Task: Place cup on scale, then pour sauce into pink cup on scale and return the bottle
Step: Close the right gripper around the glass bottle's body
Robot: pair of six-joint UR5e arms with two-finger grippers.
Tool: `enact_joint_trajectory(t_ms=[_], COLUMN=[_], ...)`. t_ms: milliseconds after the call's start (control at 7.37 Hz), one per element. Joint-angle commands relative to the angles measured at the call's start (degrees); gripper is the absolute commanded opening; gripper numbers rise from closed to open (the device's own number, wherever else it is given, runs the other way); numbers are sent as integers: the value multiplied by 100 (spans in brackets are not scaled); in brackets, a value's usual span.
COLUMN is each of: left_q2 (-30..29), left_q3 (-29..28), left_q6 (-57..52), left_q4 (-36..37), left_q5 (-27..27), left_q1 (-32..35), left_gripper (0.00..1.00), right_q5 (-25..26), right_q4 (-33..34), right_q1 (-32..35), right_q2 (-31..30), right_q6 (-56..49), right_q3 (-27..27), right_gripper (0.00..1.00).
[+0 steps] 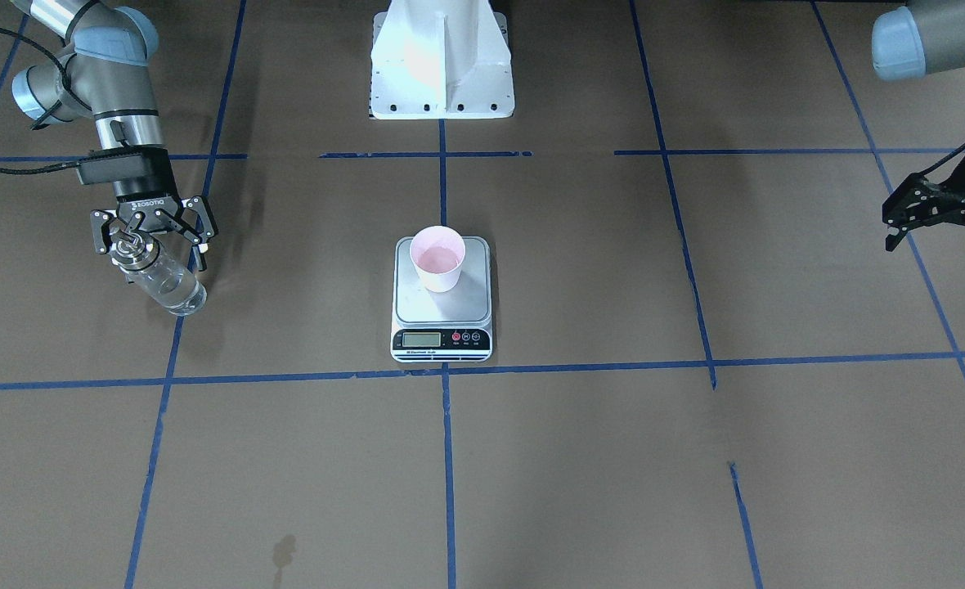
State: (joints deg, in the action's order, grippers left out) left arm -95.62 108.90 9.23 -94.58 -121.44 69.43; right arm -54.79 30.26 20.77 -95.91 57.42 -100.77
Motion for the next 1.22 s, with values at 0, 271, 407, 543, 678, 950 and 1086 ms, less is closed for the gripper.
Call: enact_joint_trajectory(t_ms=[0, 271, 407, 543, 678, 950, 1086], left_q2=[-1, -10, -18, -27, -36, -36, -36], left_q3=[0, 18, 18, 18, 18, 18, 18], left_q6=[0, 9, 9, 9, 9, 9, 9], left_q4=[1, 10, 1, 10, 10, 19, 19], left_q5=[-3, -20, -21, -21, -21, -21, -21], left_q1=[0, 9, 9, 9, 9, 9, 9], left_gripper=[100, 100, 100, 100, 100, 100, 100], right_q5=[-6, -85, -85, -120, -172, -216, -217], right_q4=[-2, -2, -2, -2, -2, -2, -2], right_q1=[58, 111, 128, 155, 207, 243, 252], right_q2=[29, 125, 212, 239, 240, 240, 240], right_q6=[-21, -47, -47, -47, -47, -56, -47], right_q3=[39, 127, 215, 224, 233, 242, 242], right_gripper=[100, 100, 100, 100, 100, 100, 100])
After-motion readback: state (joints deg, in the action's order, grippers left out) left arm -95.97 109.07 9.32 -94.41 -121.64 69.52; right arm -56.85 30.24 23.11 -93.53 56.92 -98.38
